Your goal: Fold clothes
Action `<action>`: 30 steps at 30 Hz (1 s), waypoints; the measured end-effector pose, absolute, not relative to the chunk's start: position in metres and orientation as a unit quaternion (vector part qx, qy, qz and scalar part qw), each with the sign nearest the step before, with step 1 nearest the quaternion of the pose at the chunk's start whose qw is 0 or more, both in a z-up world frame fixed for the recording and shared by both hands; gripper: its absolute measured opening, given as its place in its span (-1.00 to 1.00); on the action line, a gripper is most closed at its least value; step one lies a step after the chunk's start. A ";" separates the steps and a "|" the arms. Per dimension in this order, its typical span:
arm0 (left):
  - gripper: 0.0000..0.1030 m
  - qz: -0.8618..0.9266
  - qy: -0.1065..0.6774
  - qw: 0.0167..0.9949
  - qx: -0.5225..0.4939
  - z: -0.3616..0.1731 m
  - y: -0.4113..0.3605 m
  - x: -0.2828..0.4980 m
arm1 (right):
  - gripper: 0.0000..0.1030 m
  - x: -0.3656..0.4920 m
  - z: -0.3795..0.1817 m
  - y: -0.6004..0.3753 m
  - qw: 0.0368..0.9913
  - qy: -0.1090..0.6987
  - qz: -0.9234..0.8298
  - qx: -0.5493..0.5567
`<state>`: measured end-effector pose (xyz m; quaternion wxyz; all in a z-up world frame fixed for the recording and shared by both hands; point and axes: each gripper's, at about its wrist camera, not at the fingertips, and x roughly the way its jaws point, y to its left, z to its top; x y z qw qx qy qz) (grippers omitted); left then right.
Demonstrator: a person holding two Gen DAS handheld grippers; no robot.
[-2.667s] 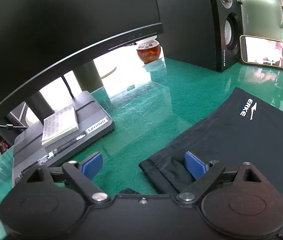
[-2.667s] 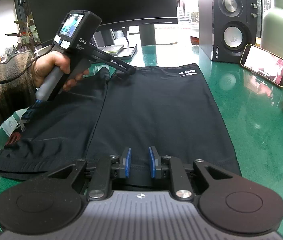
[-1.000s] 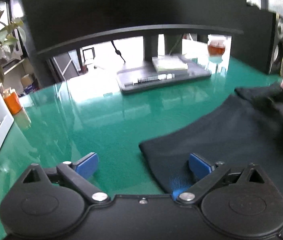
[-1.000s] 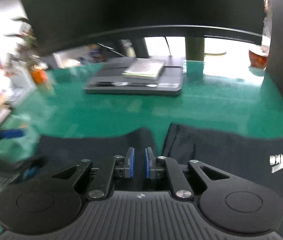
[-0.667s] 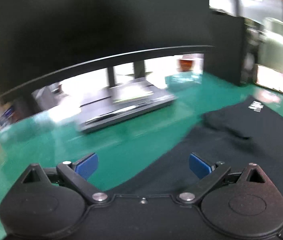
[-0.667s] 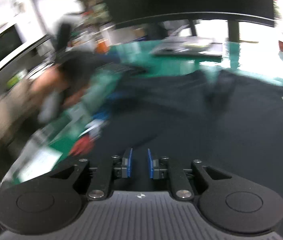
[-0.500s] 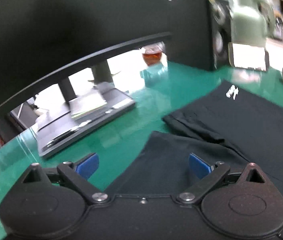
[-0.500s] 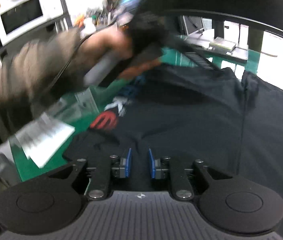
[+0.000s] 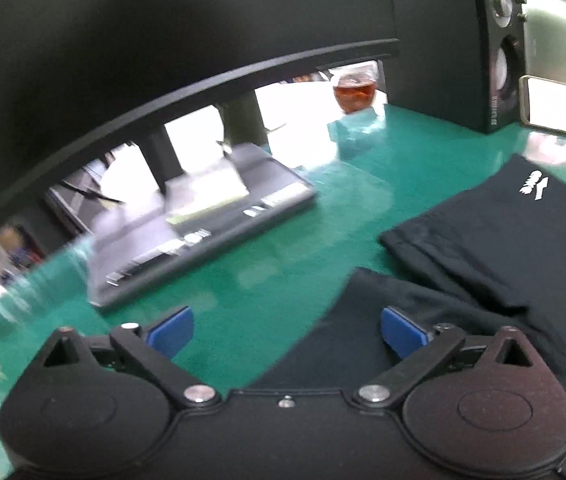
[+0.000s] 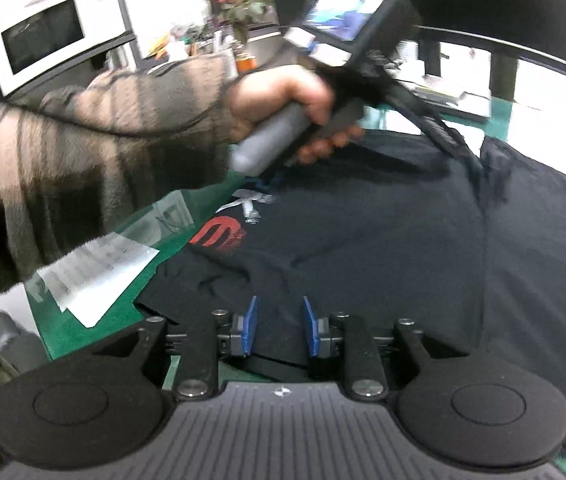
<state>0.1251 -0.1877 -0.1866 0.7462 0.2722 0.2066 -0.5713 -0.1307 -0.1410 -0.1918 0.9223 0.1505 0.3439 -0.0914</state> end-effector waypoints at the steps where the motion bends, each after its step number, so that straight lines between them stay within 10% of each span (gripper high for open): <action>1: 0.92 -0.577 0.213 0.744 0.263 -0.184 -0.183 0.127 | -0.51 -0.142 -0.190 -0.148 0.923 0.335 -0.107 0.156; 30: 1.00 -0.570 0.228 0.736 0.286 -0.196 -0.198 0.102 | -0.52 -0.167 -0.198 -0.147 0.914 0.338 -0.203 0.100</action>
